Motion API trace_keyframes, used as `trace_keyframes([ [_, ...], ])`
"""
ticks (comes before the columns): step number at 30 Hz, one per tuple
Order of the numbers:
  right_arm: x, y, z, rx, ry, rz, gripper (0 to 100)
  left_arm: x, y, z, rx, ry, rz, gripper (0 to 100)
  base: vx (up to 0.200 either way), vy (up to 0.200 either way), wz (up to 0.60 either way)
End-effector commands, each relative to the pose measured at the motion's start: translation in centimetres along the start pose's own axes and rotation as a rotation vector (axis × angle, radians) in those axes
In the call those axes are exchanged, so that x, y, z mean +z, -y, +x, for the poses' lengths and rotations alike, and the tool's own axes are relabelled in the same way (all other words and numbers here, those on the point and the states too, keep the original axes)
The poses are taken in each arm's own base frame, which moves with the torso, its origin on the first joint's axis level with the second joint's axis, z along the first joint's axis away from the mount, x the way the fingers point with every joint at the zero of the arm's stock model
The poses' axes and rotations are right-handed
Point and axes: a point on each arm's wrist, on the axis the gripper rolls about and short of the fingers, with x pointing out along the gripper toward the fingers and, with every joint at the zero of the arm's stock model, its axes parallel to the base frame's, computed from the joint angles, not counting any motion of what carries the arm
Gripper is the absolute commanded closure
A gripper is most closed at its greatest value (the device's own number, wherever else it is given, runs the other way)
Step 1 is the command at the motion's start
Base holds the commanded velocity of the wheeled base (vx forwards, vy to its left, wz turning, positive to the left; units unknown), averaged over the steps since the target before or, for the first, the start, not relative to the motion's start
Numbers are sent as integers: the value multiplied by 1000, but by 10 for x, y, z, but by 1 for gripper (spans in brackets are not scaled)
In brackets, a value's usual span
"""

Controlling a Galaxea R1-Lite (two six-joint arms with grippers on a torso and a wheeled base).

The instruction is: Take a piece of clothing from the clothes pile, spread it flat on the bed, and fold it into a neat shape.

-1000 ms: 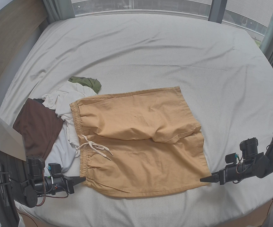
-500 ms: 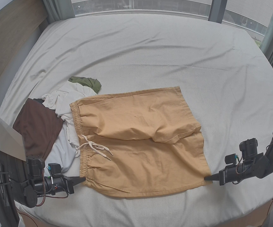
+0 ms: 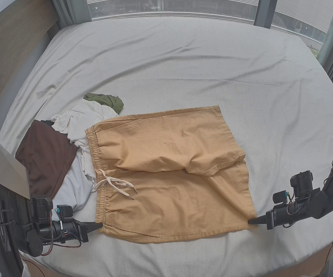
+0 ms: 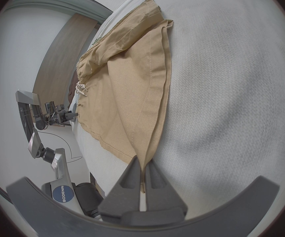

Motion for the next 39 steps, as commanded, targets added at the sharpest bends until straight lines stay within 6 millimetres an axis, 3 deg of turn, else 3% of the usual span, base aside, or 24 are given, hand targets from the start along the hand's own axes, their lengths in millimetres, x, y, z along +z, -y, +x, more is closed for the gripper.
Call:
trace_keyframes([
  [1, 0, 0, 0, 1, -1, -2, 100, 0, 0, 0, 1, 0, -1, 100, 0, 0, 0],
  [10, 5, -4, -1, 8, 17, -28, 100, 6, 6, -5, -63, 20, 16, 100, 0, 0, 0],
  [23, 32, -33, -38, 84, 186, -159, 100, 37, 29, -29, -181, 145, -10, 100, 0, 0, 0],
  [31, 34, -36, -45, 95, 209, -172, 100, 49, 38, -43, -224, 196, -29, 100, 0, 0, 0],
  [39, 32, -40, -48, 101, 210, -181, 100, 51, 33, -50, -230, 216, -31, 100, 0, 0, 0],
])
